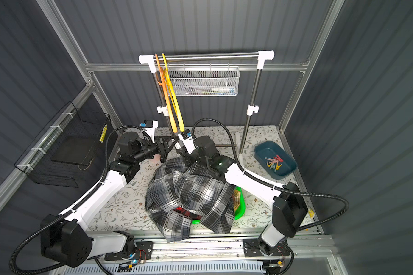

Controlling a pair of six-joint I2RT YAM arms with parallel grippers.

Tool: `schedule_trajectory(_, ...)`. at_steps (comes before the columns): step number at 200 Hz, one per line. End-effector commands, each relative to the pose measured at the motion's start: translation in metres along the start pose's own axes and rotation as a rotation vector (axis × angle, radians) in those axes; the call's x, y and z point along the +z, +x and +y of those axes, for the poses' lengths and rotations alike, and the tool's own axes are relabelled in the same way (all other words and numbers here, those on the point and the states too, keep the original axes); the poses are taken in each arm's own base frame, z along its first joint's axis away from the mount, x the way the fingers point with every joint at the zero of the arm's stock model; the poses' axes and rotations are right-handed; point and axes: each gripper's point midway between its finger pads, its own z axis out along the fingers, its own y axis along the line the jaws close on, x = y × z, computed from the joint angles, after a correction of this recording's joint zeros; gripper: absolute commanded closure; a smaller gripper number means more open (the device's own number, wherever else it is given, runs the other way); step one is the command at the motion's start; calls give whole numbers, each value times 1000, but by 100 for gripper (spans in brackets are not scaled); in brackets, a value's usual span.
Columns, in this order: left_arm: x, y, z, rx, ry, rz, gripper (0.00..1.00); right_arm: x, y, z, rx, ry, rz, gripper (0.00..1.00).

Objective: Remove the clothespins securing long-sleeve shirts to the hanger
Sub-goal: Place the clamp in the storage box.

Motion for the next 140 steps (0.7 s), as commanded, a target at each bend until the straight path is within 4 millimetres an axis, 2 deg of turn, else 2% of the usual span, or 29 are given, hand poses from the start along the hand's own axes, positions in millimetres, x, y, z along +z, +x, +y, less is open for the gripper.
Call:
schedule_trajectory(1,-13,-21,-4,39,-2,-61,29,-20,-6,-9,26,64,-28,100)
schedule_trajectory(28,-24,-26,-1,89,-30,-99,28,-51,11,-35,120,147,5,100)
schedule_trajectory(45,-30,-28,3,110,-60,-102,27,-79,24,-63,243,188,0,100)
schedule_trajectory(75,-39,-32,-3,177,-46,-128,23,-138,61,-135,453,383,1,100)
schedule_trajectory(79,-40,-32,-3,183,-48,-129,23,-151,61,-142,474,408,-23,100)
schedule_trajectory(105,-40,-32,-3,200,-50,-124,22,-209,97,-209,704,620,-56,100)
schedule_trajectory(117,-39,-30,-2,196,-48,-117,22,-229,112,-233,780,682,-81,100)
schedule_trajectory(140,-37,-28,-3,187,-30,-109,22,-260,129,-276,865,794,-146,100)
